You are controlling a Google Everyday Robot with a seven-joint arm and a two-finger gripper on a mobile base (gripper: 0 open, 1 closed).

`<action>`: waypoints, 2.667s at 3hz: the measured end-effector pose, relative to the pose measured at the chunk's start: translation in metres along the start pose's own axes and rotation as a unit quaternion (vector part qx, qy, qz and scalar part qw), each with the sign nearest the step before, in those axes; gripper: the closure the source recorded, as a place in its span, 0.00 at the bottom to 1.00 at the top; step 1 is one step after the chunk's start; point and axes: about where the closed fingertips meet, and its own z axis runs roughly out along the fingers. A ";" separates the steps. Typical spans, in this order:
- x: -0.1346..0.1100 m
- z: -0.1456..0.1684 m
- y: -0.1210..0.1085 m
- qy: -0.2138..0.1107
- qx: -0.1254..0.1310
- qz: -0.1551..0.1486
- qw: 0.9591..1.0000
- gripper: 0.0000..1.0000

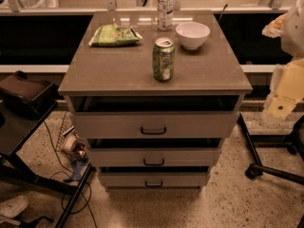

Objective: Knock green can over

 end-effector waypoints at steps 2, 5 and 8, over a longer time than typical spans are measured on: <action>-0.003 -0.001 -0.002 -0.028 0.005 0.003 1.000 0.00; -0.128 0.071 -0.127 -0.384 0.062 0.077 0.918 0.00; -0.149 0.121 -0.142 -0.433 0.042 0.115 0.893 0.00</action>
Offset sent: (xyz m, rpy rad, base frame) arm 0.0056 0.0057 0.0028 0.1486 -0.0506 0.0235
